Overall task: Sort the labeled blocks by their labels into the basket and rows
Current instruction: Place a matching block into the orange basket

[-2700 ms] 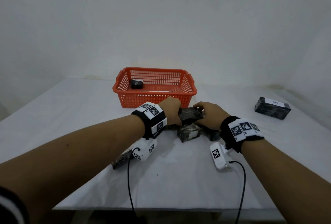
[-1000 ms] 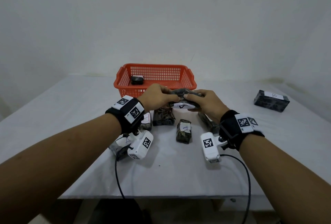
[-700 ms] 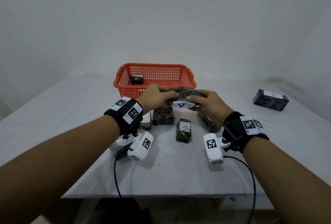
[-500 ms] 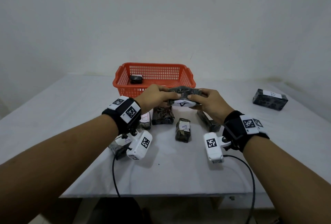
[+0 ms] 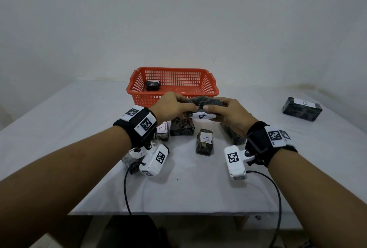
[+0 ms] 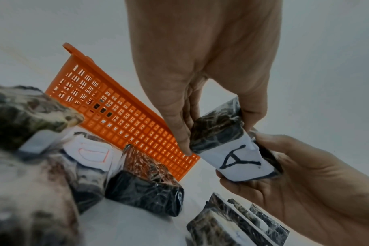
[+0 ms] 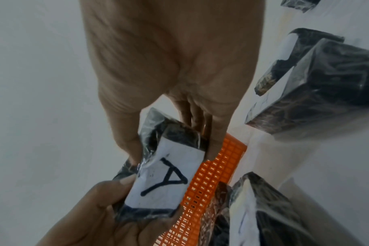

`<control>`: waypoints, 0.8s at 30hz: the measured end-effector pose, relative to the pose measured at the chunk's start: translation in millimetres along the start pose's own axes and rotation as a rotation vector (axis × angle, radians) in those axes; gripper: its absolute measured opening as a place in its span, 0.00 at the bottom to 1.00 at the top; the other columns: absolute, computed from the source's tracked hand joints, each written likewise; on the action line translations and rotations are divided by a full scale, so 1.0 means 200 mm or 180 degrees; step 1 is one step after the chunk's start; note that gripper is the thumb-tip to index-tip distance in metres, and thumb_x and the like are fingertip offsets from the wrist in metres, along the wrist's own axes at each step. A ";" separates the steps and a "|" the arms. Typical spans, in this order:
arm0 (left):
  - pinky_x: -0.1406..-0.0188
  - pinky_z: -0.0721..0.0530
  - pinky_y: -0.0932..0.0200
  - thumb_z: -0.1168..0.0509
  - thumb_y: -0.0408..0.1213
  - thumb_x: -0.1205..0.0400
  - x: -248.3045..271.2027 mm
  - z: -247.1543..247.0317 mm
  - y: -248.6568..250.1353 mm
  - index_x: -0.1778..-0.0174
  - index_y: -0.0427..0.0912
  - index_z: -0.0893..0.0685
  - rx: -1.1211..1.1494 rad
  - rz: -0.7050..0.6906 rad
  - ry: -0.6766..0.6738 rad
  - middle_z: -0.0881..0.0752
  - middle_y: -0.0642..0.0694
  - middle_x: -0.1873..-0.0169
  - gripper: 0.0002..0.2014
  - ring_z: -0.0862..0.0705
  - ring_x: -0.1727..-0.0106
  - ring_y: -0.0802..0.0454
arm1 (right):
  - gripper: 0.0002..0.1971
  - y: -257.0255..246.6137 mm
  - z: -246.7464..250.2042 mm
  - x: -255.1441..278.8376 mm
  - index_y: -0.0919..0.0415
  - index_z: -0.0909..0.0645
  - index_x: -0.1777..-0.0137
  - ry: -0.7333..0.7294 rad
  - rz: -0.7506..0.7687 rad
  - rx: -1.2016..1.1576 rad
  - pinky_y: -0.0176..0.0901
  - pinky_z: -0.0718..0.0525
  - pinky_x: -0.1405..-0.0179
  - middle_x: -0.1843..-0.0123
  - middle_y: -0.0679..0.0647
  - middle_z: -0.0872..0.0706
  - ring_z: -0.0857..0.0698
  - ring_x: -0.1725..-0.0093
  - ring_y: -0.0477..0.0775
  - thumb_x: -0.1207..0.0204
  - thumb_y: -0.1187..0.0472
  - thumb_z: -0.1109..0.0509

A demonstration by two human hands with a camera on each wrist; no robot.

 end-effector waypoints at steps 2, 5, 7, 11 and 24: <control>0.36 0.11 0.38 0.22 0.41 0.20 0.01 -0.01 0.00 0.46 0.37 0.07 -0.0001 -0.0015 -0.0018 0.06 0.38 0.50 0.12 0.07 0.45 0.39 | 0.16 0.00 0.02 0.01 0.66 0.11 0.38 0.0207 0.0103 0.0111 0.54 0.08 0.40 0.45 0.62 0.05 0.07 0.43 0.64 0.25 0.62 0.18; 0.34 0.10 0.42 0.22 0.44 0.20 0.01 -0.03 0.00 0.42 0.39 0.07 0.0203 0.0006 -0.0083 0.06 0.42 0.46 0.15 0.08 0.41 0.43 | 0.15 -0.01 0.05 0.02 0.65 0.11 0.40 0.0441 0.0223 0.0255 0.52 0.08 0.39 0.47 0.61 0.05 0.06 0.44 0.63 0.24 0.62 0.18; 0.36 0.10 0.41 0.24 0.42 0.18 0.02 -0.03 -0.01 0.43 0.38 0.07 0.0240 -0.0010 -0.0009 0.06 0.40 0.46 0.13 0.08 0.42 0.43 | 0.16 0.00 0.05 0.02 0.63 0.11 0.39 0.0360 0.0200 0.0248 0.54 0.09 0.38 0.47 0.60 0.05 0.06 0.44 0.62 0.25 0.60 0.17; 0.37 0.11 0.39 0.25 0.40 0.18 0.02 -0.01 0.01 0.46 0.37 0.07 0.0101 -0.0067 0.0086 0.08 0.35 0.45 0.11 0.10 0.47 0.42 | 0.18 0.02 0.05 0.01 0.62 0.12 0.34 0.0235 0.0077 0.0081 0.62 0.12 0.32 0.42 0.63 0.06 0.07 0.40 0.64 0.24 0.61 0.20; 0.40 0.10 0.57 0.17 0.21 0.33 0.01 -0.03 0.02 0.32 0.38 0.18 0.0165 -0.0198 0.0056 0.10 0.44 0.40 0.33 0.11 0.37 0.49 | 0.20 0.03 0.00 0.06 0.75 0.18 0.32 0.0138 -0.0603 -0.0396 0.55 0.07 0.44 0.35 0.72 0.11 0.10 0.37 0.66 0.17 0.60 0.26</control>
Point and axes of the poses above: each hand's wrist, its own x-axis away from the middle knuckle, its own z-axis out of the back of the hand, y = z × x, the point moved 8 cm from there along -x, towards the middle knuckle
